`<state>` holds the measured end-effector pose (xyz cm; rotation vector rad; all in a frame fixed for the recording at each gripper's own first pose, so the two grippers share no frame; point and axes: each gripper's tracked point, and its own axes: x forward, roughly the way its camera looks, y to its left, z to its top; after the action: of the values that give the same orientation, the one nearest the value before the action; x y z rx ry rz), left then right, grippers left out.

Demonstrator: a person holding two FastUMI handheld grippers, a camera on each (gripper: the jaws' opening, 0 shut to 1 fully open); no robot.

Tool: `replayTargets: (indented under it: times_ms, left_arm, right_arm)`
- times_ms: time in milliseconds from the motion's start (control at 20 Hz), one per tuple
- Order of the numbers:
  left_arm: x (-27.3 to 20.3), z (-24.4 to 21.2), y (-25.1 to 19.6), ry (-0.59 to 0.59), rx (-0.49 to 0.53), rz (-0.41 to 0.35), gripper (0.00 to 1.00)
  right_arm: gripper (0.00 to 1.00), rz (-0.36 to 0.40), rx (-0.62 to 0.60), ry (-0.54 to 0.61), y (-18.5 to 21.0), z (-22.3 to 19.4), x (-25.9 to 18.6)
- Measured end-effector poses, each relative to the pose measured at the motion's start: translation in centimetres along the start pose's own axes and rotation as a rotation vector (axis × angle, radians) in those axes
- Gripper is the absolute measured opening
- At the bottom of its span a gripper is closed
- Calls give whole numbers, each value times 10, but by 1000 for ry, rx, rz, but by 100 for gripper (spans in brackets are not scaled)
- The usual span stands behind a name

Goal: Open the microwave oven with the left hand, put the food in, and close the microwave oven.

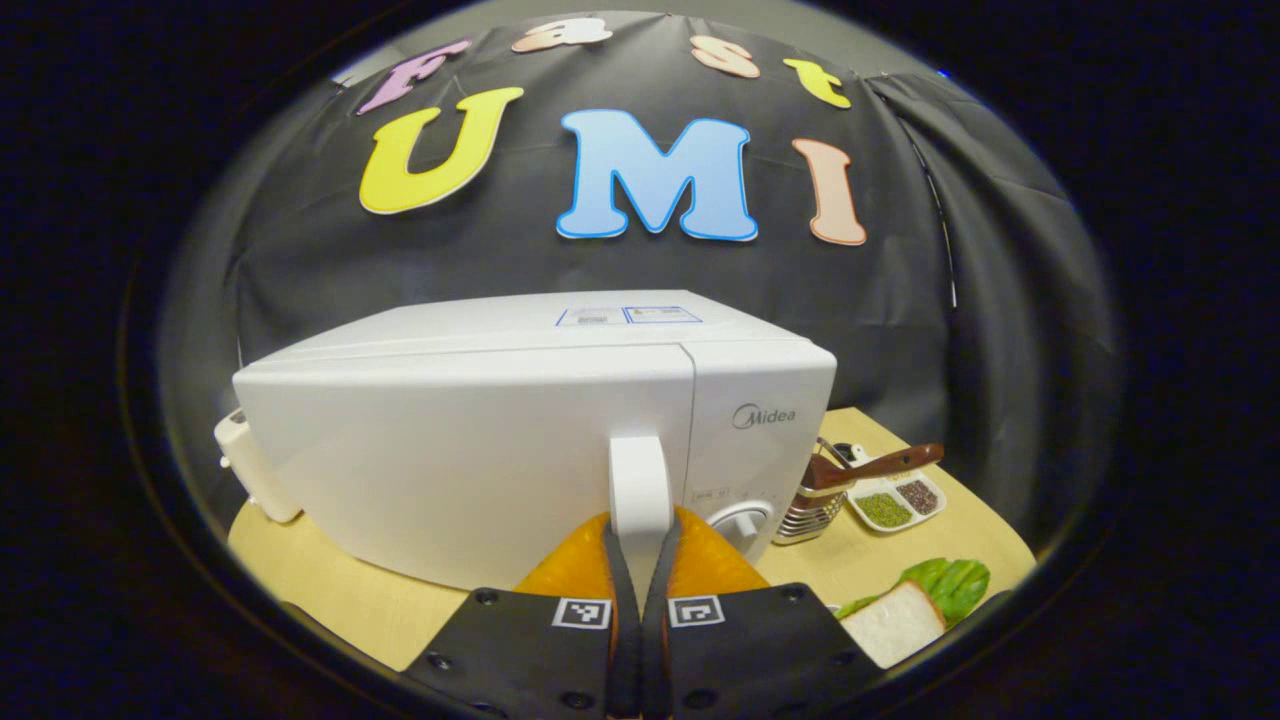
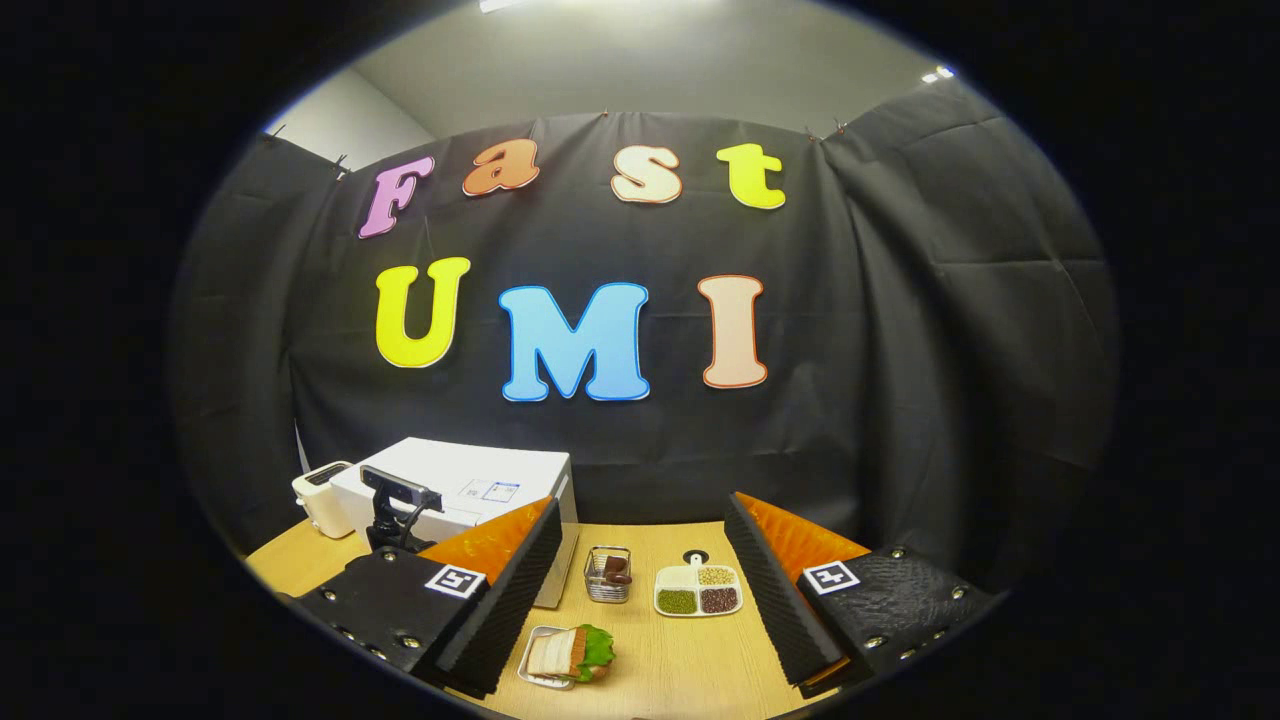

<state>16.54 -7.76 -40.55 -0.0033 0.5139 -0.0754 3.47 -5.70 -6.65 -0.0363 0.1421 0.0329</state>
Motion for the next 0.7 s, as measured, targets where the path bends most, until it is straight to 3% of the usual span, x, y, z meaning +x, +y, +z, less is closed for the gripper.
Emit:
replayTargets:
  times_ms: [150,350,700]
  left_arm:
    - [-10,-7,0,26,-26,-8,7]
    - [-67,-27,7,18,2,-35,7]
    - [-145,-58,32,113,85,-189,7]
  right_arm:
    - [99,-13,11,-2,-3,0,-2]
    - [99,-27,17,-5,-5,-2,-1]
    - [99,54,89,16,42,-8,10]
